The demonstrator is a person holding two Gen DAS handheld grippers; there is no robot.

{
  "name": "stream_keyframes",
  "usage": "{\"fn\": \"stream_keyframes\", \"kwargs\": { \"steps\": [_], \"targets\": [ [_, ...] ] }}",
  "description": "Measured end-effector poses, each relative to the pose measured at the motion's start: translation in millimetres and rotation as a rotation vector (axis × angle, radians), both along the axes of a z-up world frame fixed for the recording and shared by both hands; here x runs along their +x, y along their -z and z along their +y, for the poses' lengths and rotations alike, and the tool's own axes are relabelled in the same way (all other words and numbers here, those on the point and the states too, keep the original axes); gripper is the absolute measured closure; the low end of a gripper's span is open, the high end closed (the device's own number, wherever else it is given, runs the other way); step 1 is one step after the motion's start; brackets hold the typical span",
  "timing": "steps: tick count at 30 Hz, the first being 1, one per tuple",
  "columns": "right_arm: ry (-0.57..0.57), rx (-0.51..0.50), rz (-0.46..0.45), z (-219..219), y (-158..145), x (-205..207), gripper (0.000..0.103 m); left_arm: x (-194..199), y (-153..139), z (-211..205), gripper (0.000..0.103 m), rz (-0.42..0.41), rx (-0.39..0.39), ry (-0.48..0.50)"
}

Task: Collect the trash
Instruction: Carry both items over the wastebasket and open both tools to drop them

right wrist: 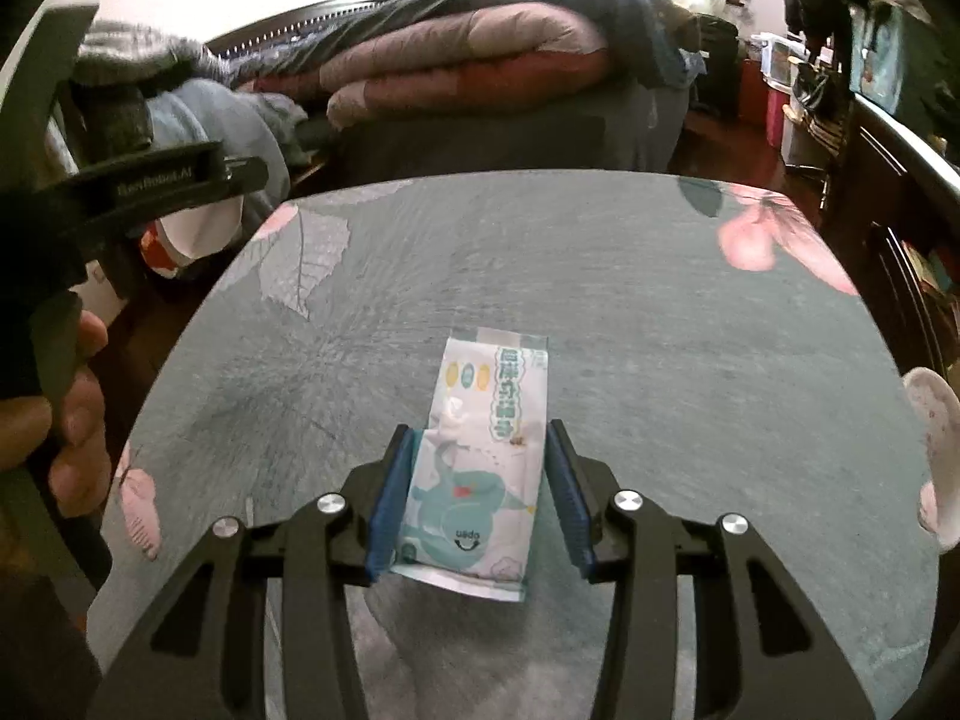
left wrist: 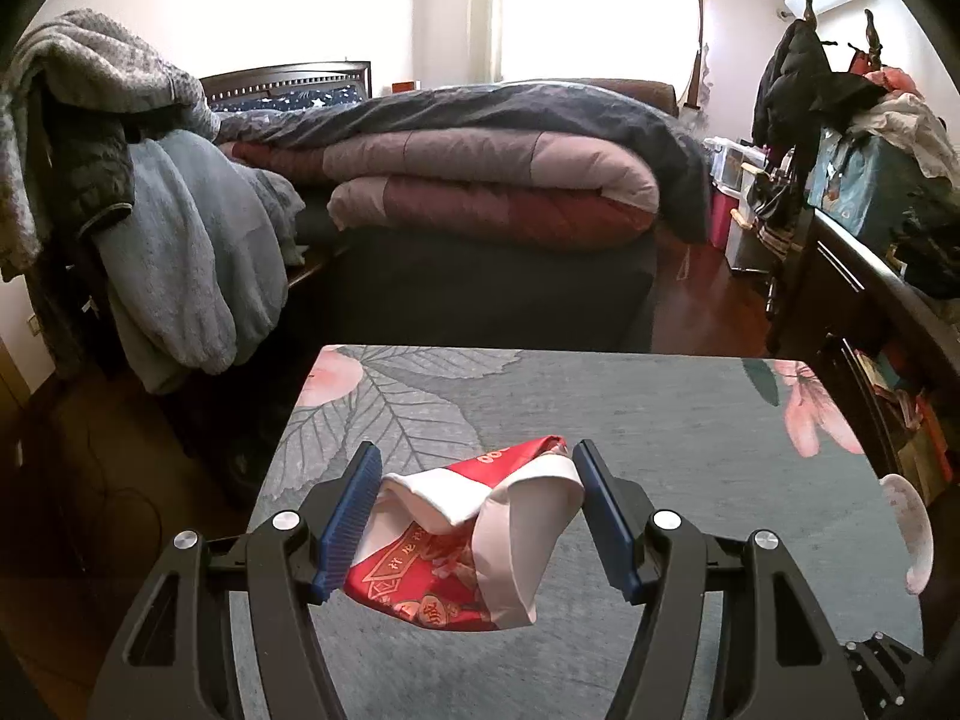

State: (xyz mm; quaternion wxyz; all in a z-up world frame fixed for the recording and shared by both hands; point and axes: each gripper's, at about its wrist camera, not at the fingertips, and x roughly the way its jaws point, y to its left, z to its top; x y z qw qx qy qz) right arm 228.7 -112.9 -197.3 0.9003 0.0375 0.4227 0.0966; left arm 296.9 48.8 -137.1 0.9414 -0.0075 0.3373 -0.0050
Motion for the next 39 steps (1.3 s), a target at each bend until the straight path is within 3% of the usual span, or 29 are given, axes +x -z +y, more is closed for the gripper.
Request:
{"fn": "stream_keyframes", "kwargs": {
  "steps": [17,32,39],
  "targets": [
    [0.123,0.069,-0.07,-108,-24,-57,0.058,-33,-39,-112,0.037,-0.07,0.015,0.15],
    [0.304,0.097,-0.107,-225,-19,-91,0.058,-45,-39,-247,0.037,-0.067,0.037,0.336],
    [0.431,0.095,-0.109,-290,-7,-106,0.058,-49,-28,-329,0.037,-0.045,0.044,0.472]
  ]
}}
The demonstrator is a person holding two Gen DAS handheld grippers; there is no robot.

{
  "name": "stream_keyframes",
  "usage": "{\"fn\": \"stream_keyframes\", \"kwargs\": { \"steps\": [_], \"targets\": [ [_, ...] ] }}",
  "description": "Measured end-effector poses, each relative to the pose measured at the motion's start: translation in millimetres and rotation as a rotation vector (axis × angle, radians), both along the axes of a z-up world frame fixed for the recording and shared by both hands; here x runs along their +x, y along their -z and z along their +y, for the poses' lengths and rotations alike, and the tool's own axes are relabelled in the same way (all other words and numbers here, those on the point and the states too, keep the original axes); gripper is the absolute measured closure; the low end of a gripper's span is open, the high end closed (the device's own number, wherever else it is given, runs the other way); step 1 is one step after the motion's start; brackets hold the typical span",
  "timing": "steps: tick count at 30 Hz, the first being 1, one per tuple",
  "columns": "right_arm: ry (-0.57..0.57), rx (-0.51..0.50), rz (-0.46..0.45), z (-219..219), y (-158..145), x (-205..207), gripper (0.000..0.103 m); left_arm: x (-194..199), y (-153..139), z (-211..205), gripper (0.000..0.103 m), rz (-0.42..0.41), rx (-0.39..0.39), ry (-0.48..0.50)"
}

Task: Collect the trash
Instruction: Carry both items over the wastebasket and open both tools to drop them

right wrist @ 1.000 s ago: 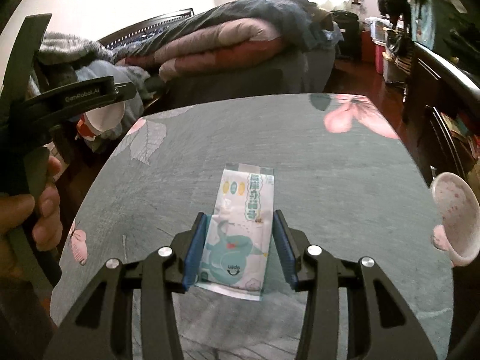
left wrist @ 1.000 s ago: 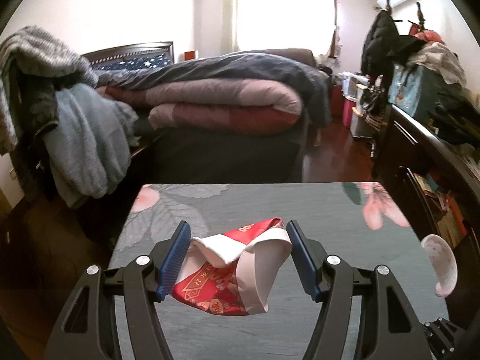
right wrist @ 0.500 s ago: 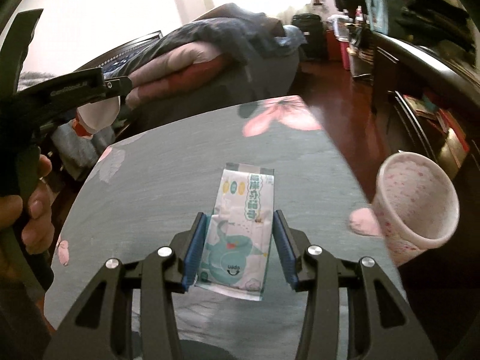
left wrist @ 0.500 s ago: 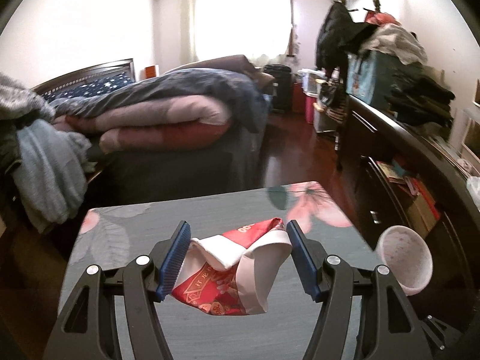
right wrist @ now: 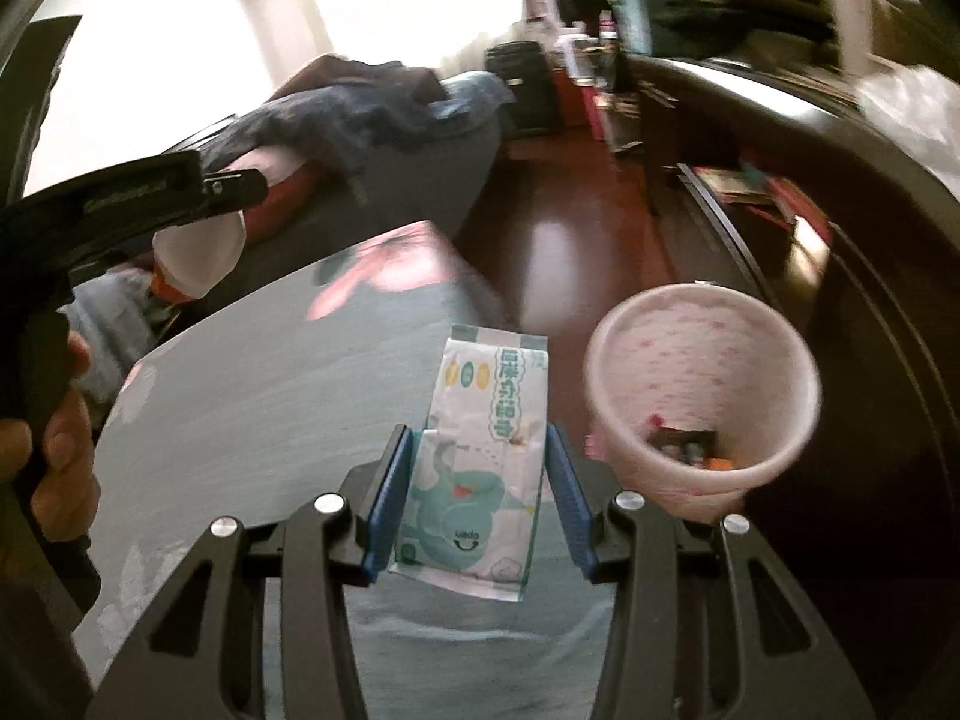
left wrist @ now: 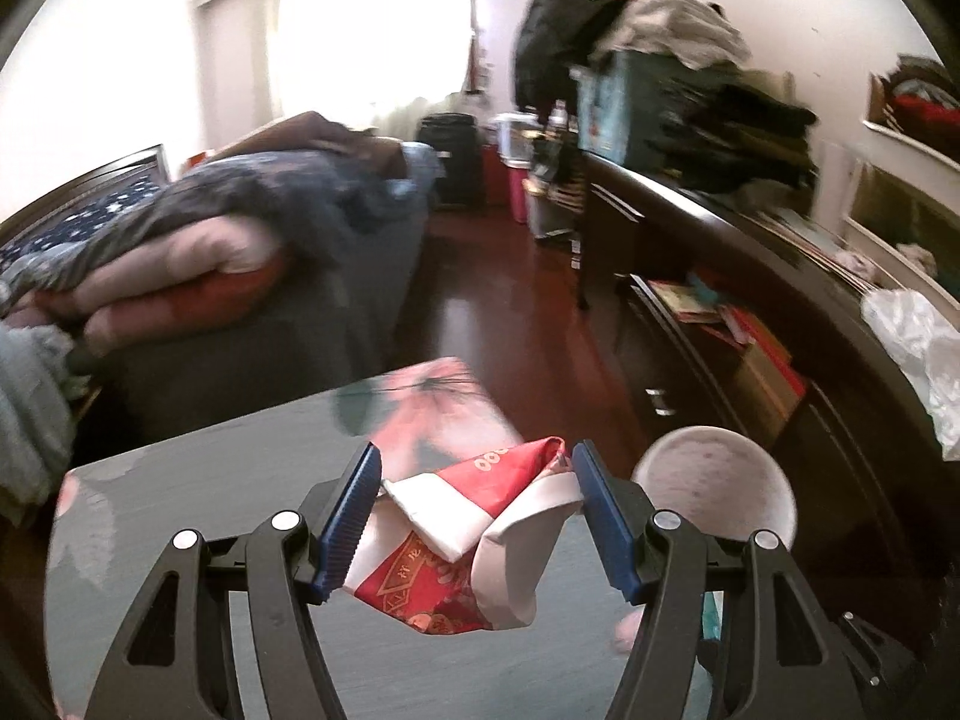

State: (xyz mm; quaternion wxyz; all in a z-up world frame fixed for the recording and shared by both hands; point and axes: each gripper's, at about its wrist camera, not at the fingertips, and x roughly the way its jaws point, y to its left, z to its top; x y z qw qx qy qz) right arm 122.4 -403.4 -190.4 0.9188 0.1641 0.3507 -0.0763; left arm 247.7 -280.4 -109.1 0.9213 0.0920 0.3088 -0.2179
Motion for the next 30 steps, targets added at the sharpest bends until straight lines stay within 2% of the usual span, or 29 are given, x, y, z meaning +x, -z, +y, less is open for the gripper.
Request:
{"fn": "stream_keyframes", "kwargs": {
  "steps": [10,17,20,23,26,30],
  "targets": [
    [0.186,0.026,0.046,-97,38,-6,0.058,-2,36,-115,0.037,0.072,0.023,0.189],
    [0.255,0.052,0.073,-141,70,8,0.057,8,68,-176,0.037,0.123,0.07,0.248],
    [0.268,0.058,0.073,-154,81,16,0.056,15,83,-193,0.036,0.164,0.084,0.261],
    [0.278,0.066,0.071,-165,91,23,0.05,24,94,-204,0.022,0.209,0.079,0.259],
    [0.285,0.073,0.069,-170,100,28,0.041,30,98,-211,0.02,0.205,0.079,0.247],
    [0.288,0.067,0.068,-172,102,26,0.039,33,96,-209,0.016,0.197,0.067,0.227]
  ]
}}
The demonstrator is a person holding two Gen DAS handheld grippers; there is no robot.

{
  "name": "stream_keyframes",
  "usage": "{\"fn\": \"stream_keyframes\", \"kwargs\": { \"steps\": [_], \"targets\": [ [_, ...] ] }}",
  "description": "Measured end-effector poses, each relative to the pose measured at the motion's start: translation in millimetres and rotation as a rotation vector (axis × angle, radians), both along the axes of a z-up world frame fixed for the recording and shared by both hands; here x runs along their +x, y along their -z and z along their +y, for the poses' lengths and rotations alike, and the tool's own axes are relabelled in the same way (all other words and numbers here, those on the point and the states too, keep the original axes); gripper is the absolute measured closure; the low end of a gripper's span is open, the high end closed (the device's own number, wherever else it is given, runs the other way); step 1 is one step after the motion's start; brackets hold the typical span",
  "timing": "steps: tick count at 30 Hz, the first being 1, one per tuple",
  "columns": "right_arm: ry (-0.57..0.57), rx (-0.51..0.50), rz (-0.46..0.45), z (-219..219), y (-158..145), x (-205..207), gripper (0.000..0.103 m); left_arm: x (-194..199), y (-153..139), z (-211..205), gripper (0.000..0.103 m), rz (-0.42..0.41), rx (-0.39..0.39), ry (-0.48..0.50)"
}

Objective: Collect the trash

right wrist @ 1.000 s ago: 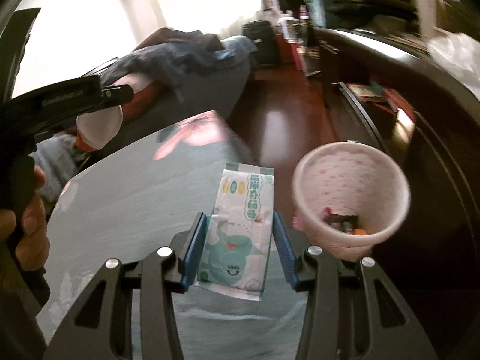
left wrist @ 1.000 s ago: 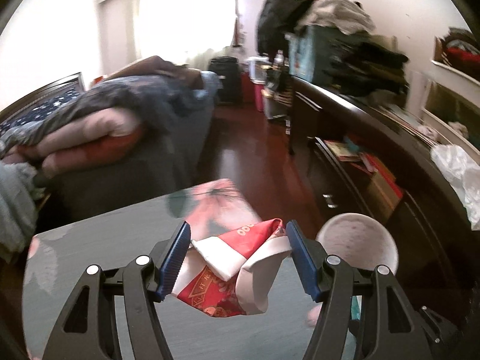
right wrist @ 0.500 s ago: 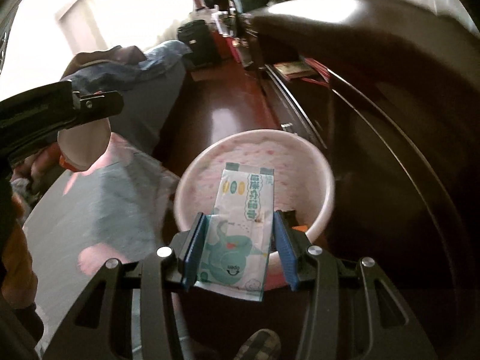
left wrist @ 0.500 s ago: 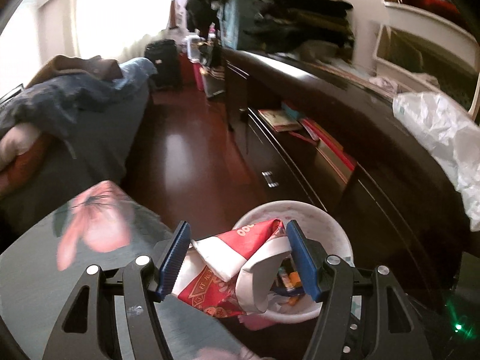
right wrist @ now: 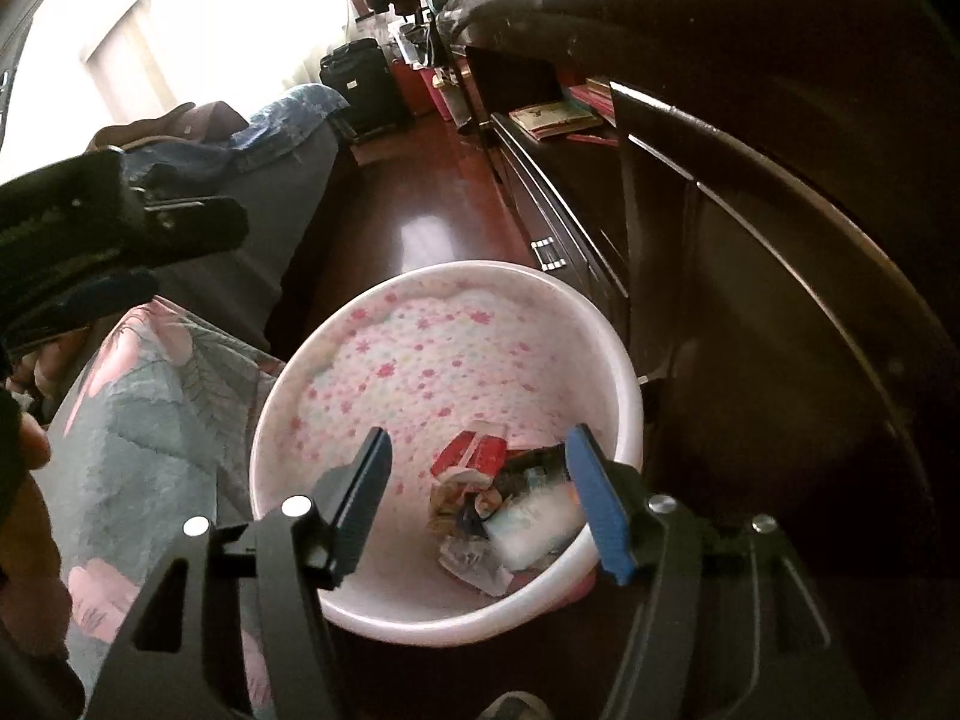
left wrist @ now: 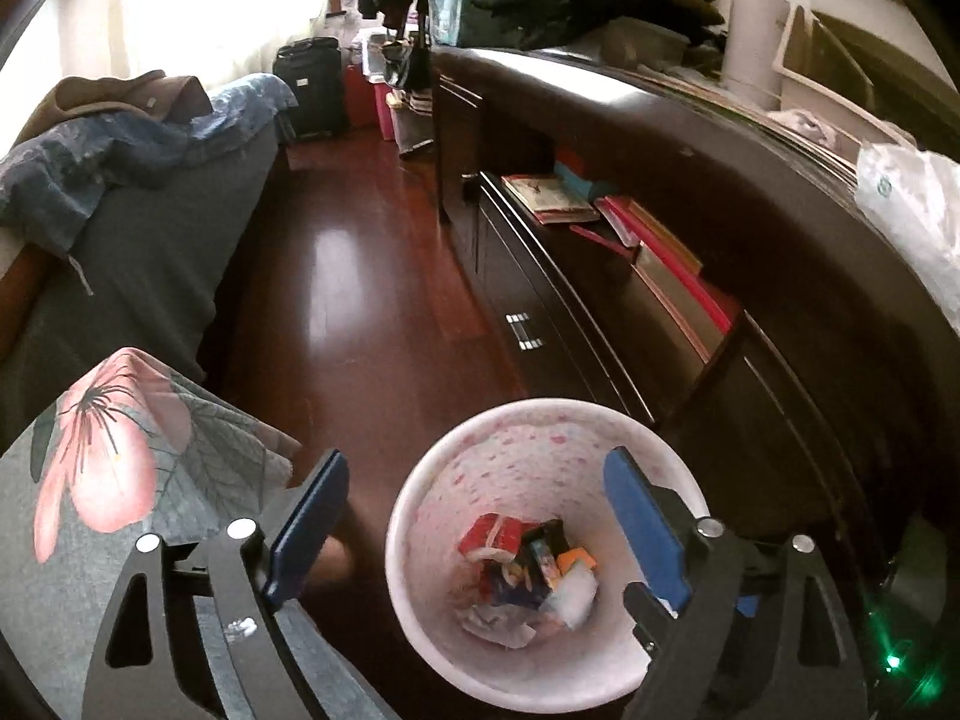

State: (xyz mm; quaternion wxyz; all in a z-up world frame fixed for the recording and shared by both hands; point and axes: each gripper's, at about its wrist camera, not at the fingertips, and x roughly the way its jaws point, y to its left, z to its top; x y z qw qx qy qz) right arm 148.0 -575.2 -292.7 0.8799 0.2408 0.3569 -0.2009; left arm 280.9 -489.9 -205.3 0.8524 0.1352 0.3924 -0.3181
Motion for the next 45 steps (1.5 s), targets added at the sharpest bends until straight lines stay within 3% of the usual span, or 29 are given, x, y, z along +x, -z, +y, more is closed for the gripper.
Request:
{"fn": "stream_keyframes", "kwargs": {
  "steps": [8,15,21,36,45],
  "targets": [
    [-0.004,-0.017,0.006,14,-19,-4,0.03,-6,-23,32,0.013,-0.046,-0.024,-0.052],
    [-0.023,-0.079,-0.008,63,-55,-24,0.012,-33,-58,97,0.006,-0.123,-0.061,-0.127],
    [-0.069,-0.135,-0.027,115,-87,-43,0.004,-60,-90,164,0.004,-0.182,-0.099,-0.219],
    [-0.299,-0.24,-0.122,266,-152,-90,0.004,-142,-127,345,0.004,-0.275,-0.144,-0.528],
    [-0.412,-0.288,-0.187,341,-182,-115,0.004,-194,-141,426,0.004,-0.342,-0.174,-0.669]
  ]
}}
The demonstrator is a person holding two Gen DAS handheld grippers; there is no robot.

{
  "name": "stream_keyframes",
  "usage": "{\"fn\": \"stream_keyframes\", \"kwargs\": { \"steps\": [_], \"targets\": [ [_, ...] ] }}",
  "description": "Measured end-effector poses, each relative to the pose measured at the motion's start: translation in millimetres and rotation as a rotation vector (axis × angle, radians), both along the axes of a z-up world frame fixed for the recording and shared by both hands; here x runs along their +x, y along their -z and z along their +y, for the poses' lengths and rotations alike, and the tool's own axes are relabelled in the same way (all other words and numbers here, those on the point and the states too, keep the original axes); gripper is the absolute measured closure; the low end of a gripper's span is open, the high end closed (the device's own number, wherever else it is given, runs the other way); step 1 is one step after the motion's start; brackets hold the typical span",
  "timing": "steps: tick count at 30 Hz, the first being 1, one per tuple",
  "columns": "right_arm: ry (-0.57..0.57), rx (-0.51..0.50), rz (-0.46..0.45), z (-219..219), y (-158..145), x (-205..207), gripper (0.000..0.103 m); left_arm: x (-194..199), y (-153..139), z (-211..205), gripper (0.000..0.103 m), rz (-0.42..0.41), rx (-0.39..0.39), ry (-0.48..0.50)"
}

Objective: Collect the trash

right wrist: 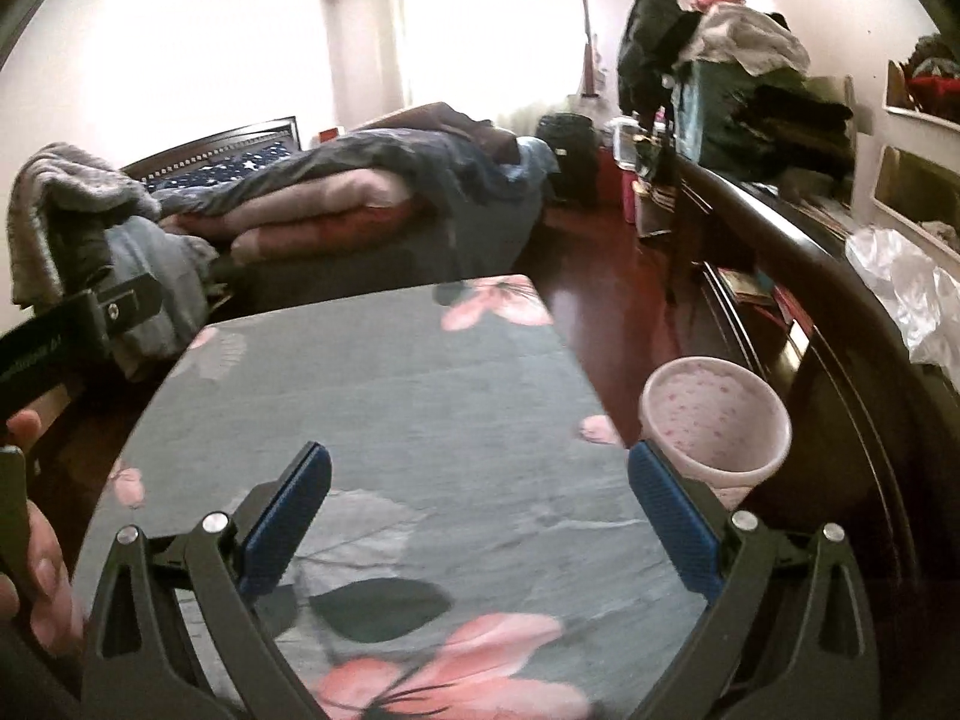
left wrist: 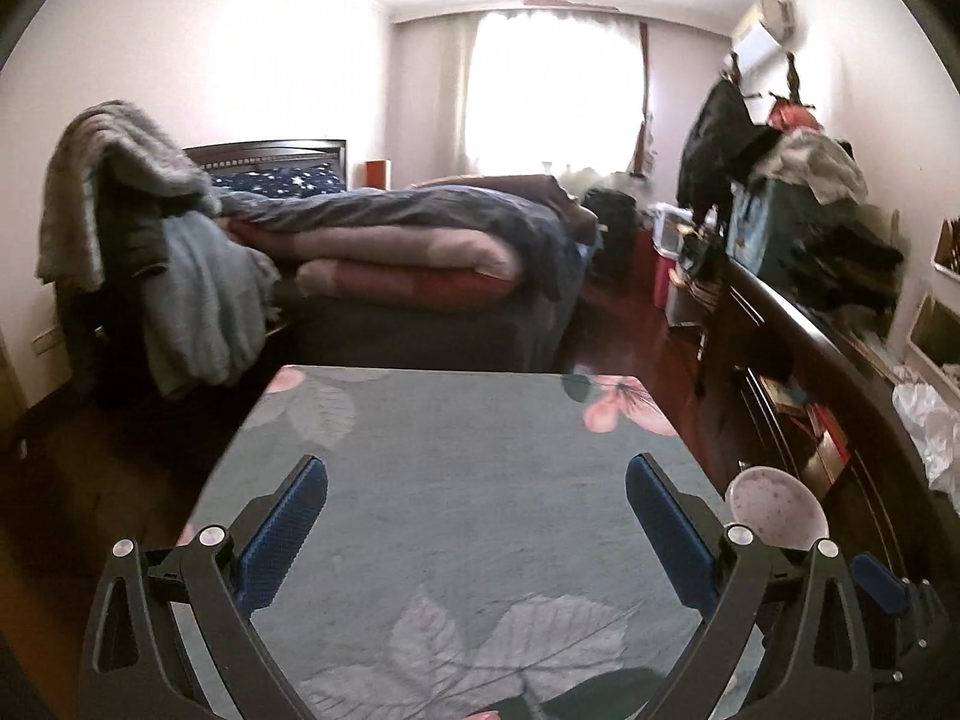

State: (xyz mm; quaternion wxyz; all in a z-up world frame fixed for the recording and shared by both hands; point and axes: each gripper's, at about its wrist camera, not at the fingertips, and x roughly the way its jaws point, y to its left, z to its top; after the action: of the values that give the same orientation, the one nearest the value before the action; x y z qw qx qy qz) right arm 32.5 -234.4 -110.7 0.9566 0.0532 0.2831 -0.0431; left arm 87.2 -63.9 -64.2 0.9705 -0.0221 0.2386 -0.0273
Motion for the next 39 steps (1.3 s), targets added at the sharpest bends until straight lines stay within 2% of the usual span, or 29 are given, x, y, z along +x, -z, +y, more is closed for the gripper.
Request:
{"fn": "stream_keyframes", "kwargs": {
  "steps": [7,10,13,20,29,39],
  "targets": [
    [-0.021,-0.084,-0.096,38,-26,-24,0.004,-35,-19,42,0.004,-0.076,-0.008,-0.088],
    [-0.039,-0.077,-0.137,45,-39,-32,0.004,-48,-28,52,0.004,-0.11,-0.012,-0.107],
    [-0.041,-0.068,-0.178,50,-53,-40,0.003,-57,-37,60,0.004,-0.127,-0.015,-0.112],
    [-0.008,-0.119,-0.256,51,-79,-57,0.003,-75,-50,71,0.004,-0.169,-0.056,-0.1],
    [-0.005,-0.118,-0.276,50,-85,-63,0.003,-94,-60,72,0.004,-0.224,-0.051,-0.104],
    [-0.012,-0.15,-0.291,60,-87,-68,0.003,-103,-65,74,0.004,-0.247,-0.058,-0.099]
  ]
}}
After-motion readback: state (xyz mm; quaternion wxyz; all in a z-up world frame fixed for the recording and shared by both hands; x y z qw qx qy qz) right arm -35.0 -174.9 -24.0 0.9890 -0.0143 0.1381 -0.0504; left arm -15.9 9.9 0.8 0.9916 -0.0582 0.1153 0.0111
